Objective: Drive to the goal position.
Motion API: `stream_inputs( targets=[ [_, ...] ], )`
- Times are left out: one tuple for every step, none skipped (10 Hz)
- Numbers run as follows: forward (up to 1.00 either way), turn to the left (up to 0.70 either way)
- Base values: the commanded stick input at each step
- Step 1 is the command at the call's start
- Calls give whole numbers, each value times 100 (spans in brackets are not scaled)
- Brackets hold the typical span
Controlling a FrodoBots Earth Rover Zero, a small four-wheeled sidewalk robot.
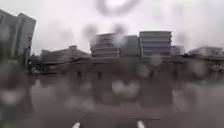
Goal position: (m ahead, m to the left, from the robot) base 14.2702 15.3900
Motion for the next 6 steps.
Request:
stream_inputs(
  targets=[
    [70, 0],
    [70, 0],
    [70, 0],
    [70, 0],
    [70, 0],
    [70, 0]
  ],
)
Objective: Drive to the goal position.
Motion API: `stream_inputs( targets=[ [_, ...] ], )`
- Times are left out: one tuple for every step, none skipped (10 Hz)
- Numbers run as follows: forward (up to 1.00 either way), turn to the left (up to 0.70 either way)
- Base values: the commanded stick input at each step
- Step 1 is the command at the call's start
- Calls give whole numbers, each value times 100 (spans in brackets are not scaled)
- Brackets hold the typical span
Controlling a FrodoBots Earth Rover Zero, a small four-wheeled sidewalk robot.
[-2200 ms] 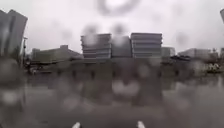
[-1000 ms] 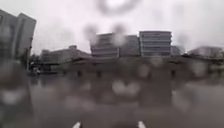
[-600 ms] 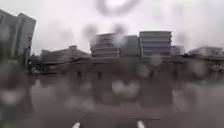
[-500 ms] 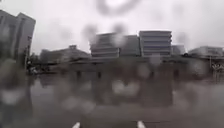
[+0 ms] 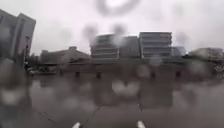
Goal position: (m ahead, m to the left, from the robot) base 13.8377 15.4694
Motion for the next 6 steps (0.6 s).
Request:
stream_inputs(
  targets=[
    [70, 0],
    [70, 0],
    [70, 0],
    [70, 0],
    [70, 0],
    [70, 0]
  ],
)
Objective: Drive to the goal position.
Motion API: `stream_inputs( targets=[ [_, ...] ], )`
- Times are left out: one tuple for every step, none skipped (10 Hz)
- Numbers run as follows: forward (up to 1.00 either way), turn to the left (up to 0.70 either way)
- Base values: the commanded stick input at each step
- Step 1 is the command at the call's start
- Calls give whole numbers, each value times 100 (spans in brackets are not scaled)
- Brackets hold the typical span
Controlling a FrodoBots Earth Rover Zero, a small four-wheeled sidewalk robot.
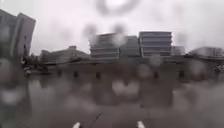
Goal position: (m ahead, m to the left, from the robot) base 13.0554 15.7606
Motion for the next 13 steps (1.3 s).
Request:
stream_inputs(
  targets=[
    [70, 0],
    [70, 0],
    [70, 0],
    [70, 0],
    [70, 0],
    [70, 0],
    [70, 0],
    [70, 0],
    [70, 0],
    [70, 0],
    [70, 0],
    [70, 0],
    [70, 0]
  ],
)
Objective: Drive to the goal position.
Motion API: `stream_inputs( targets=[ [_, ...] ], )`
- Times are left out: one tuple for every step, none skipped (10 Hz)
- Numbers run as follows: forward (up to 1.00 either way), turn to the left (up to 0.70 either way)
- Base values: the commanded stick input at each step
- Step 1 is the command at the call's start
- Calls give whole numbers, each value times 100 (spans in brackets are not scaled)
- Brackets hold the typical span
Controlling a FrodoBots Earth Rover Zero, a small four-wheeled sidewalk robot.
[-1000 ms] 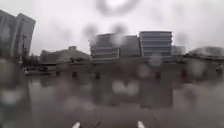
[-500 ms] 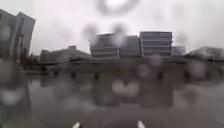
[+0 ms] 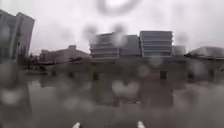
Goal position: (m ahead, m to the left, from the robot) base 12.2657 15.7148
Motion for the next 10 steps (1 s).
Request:
stream_inputs(
  targets=[
    [70, 0],
    [70, 0],
    [70, 0],
    [70, 10],
    [70, 14],
    [70, 14],
    [70, 14],
    [70, 14],
    [70, 4],
    [70, 0]
  ],
)
